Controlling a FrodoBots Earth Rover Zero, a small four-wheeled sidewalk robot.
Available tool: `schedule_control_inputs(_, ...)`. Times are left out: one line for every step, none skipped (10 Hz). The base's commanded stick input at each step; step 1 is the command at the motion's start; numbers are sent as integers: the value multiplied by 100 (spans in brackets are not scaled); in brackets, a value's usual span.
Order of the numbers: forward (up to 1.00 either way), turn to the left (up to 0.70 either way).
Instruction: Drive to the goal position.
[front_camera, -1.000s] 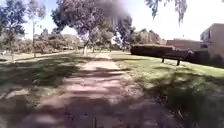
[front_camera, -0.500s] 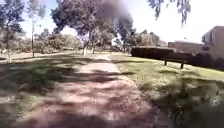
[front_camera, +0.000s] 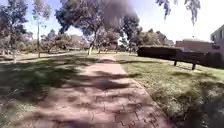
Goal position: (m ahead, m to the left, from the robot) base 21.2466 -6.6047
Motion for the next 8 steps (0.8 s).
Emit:
schedule_control_inputs(70, 3)
schedule_control_inputs(70, 3)
schedule_control_inputs(70, 3)
schedule_control_inputs(70, 6)
schedule_control_inputs(70, 8)
schedule_control_inputs(70, 10)
schedule_control_inputs(70, 26)
schedule_control_inputs(70, 29)
